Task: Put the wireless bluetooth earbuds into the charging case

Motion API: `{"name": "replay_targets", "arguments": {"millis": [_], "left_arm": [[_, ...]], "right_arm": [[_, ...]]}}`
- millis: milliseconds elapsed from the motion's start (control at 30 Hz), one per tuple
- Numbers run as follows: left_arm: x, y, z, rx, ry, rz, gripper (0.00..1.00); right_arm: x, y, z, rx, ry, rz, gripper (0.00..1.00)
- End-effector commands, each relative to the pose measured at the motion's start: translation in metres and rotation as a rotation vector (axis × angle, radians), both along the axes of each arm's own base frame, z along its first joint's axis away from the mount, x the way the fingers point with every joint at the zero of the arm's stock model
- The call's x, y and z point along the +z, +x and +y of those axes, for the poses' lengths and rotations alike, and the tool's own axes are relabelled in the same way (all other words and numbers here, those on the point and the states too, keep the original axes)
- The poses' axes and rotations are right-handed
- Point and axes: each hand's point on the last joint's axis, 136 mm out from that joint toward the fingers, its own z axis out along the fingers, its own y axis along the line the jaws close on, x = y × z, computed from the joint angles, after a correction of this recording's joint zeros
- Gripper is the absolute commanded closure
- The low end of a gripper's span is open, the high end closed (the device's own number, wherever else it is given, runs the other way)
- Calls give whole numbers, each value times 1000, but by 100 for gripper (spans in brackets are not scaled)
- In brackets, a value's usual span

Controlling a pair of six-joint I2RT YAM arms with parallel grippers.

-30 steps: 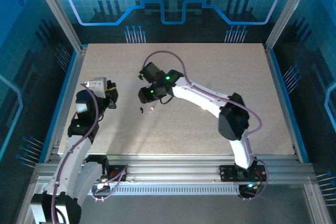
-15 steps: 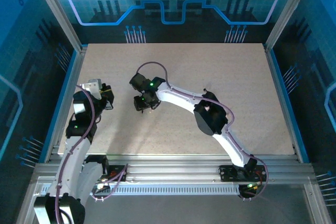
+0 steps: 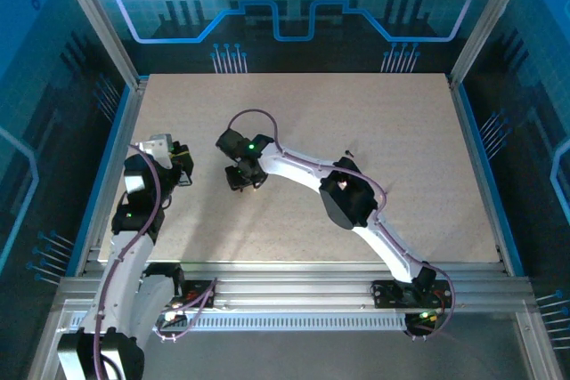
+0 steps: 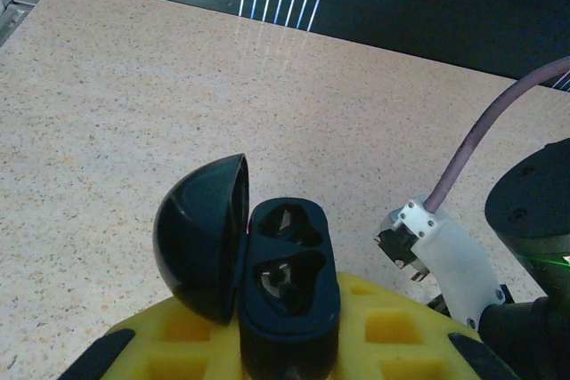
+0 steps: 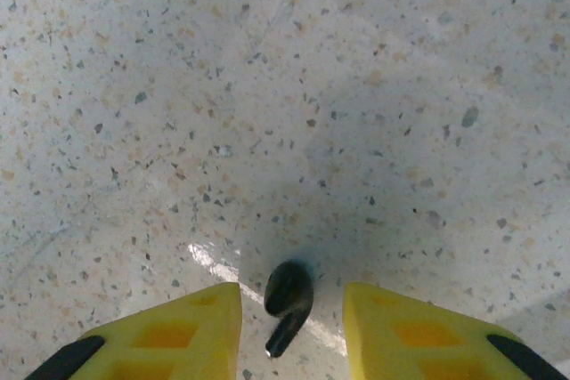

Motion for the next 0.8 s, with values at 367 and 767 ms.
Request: {"name": "replay_targets", "arguments": {"millis": [367,767], "left_arm": [[5,0,1,7,-22,-26,82],[3,-1,2,7,-15,-12,83]], "right_arm": [[-22,-7,3,49,-88,-22,70],[-31,-11,-10,88,-213,-58,74]]}}
